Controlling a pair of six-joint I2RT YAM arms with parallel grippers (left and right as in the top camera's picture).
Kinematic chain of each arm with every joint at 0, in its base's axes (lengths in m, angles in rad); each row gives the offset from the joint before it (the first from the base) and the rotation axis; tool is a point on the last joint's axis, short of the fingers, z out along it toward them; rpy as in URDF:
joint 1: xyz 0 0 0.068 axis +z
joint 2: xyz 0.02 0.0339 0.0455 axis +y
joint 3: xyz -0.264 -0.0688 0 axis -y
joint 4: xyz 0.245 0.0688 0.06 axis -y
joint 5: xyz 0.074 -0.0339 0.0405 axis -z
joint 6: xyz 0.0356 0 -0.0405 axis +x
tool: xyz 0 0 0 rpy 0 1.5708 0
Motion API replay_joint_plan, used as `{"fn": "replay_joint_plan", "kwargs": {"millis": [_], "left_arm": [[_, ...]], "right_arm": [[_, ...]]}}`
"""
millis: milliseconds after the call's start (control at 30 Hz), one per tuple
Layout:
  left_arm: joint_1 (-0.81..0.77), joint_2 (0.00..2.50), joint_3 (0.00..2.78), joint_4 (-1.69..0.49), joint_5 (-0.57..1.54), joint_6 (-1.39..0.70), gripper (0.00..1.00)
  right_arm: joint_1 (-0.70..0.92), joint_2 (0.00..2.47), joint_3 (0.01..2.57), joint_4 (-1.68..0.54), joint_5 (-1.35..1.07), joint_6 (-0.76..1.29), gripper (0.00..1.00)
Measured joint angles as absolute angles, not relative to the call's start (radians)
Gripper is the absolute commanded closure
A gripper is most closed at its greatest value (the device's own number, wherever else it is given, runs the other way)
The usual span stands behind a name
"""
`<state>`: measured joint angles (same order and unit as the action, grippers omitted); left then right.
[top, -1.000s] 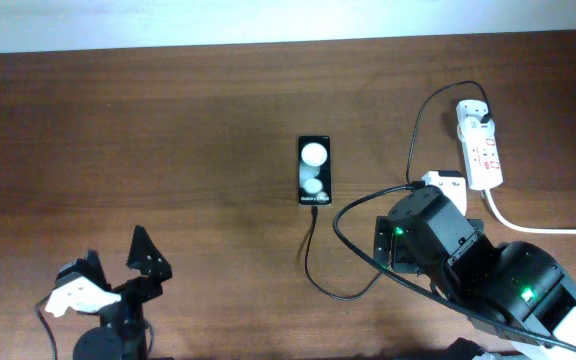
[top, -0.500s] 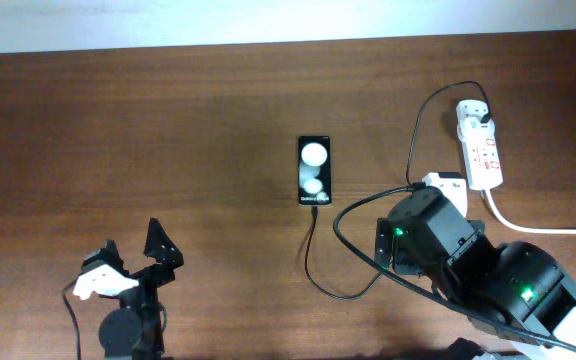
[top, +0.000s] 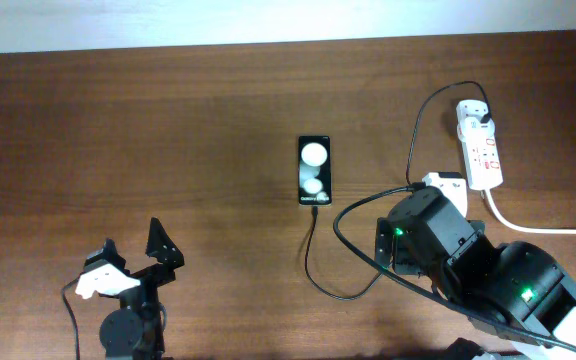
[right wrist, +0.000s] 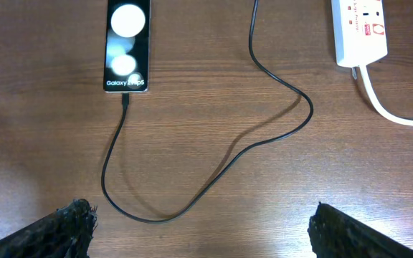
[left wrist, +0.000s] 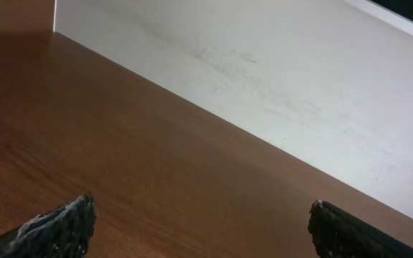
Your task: Plug charger to phone and switch on socket
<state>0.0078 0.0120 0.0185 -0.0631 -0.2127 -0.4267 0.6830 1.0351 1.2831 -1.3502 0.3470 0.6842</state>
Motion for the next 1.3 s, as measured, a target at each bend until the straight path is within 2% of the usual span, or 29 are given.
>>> {"fn": "replay_joint_plan", "kwargs": {"millis": [900, 1033, 1167, 1300], "left_arm": [[0.008, 0.012, 0.019, -0.063, -0.213, -0.418, 0.01], [0.008, 0.012, 0.019, -0.064, -0.183, -0.229, 0.01], [0.008, 0.012, 0.019, -0.083, -0.065, 0.004, 0.01], [0.008, 0.012, 0.019, -0.083, -0.031, 0.084, 0.01]], "right_arm": [[0.683, 1.035, 1.283, -1.374, 0.347, 0.684, 0.01], [0.683, 1.035, 1.283, -1.365, 0.347, 0.684, 0.01], [0.683, 1.035, 1.283, -1.361, 0.347, 0.684, 0.01], [0.683, 1.035, 1.283, -1.357, 0.347, 0.684, 0.01]]}}
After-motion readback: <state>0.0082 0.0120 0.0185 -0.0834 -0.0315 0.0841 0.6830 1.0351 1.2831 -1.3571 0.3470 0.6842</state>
